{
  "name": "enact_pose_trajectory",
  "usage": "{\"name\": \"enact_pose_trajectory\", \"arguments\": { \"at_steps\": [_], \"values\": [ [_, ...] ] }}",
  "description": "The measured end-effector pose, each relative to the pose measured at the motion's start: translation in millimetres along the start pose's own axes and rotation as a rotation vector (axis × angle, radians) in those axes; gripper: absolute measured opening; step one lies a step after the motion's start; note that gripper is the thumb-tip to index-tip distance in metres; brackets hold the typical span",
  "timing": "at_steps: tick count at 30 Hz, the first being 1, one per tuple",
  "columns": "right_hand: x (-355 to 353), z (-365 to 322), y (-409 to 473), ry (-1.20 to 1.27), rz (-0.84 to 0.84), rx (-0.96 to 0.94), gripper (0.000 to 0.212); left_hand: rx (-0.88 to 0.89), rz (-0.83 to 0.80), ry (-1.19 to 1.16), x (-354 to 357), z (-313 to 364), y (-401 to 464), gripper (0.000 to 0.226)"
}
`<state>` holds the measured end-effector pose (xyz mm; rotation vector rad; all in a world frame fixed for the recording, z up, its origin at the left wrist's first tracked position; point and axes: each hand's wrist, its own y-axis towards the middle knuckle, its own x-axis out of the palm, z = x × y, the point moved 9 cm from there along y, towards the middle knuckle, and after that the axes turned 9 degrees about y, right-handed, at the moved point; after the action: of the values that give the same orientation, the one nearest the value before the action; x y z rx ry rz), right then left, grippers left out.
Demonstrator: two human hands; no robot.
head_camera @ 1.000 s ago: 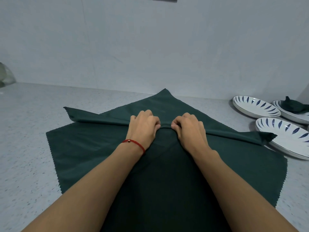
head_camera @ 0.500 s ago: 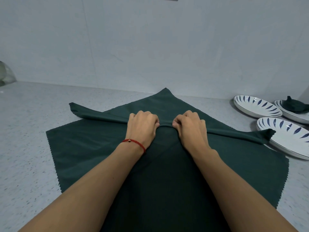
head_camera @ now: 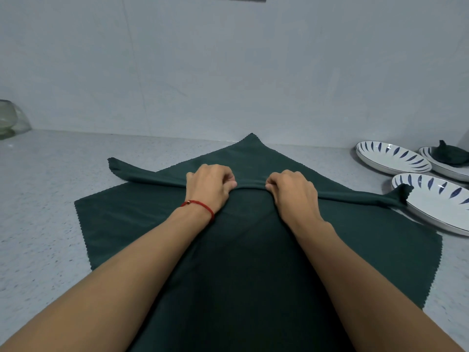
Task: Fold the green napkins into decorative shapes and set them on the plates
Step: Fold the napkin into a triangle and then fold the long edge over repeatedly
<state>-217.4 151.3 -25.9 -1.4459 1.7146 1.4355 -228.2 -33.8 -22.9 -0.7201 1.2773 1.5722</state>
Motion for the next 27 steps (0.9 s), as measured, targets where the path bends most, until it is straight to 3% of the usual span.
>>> {"name": "enact_pose_trajectory", "arguments": {
  "at_steps": [7,13,22,27],
  "values": [
    [-21,33,-15,-0.047,-0.069,-0.01,0.018,0.013,-0.098,-0.112,-17,-51,-6,0.011],
    [-44,43,-41,-0.102,-0.148,-0.07,0.02,0.159,-0.142,0.054,-34,-48,-22,0.012],
    [-76,26,-96,0.129,-0.278,-0.164,0.001,0.222,-0.257,-0.024,-69,-49,-92,0.013],
    [-81,20,-116,0.201,-0.348,-0.155,0.011,0.221,-0.282,-0.097,-76,-49,-121,0.017]
  ]
}}
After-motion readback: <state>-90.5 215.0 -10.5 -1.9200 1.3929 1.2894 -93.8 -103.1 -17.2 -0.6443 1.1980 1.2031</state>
